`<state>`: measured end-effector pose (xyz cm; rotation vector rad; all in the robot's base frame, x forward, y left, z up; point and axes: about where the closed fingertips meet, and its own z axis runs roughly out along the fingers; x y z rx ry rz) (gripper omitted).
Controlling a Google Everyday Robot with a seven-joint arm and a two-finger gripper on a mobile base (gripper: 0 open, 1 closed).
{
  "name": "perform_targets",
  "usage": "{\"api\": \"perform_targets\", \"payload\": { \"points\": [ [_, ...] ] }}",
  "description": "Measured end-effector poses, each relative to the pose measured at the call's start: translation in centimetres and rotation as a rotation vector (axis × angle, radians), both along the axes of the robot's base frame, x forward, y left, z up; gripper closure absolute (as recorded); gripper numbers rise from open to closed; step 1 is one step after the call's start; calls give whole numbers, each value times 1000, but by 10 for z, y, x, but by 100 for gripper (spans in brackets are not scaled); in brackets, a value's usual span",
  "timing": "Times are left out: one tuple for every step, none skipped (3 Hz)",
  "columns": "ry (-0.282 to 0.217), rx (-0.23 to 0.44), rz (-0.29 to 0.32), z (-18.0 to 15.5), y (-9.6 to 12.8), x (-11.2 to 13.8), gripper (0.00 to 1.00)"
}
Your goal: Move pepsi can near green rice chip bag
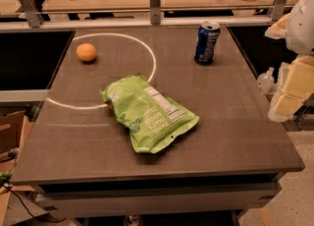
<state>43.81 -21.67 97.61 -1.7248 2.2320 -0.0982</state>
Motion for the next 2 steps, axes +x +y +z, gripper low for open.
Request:
{"api": "perform_targets", "payload": {
  "points": [
    [0, 0, 0, 0, 0, 0, 0],
    [-24, 25, 28, 3, 1, 0, 0]
  ]
}}
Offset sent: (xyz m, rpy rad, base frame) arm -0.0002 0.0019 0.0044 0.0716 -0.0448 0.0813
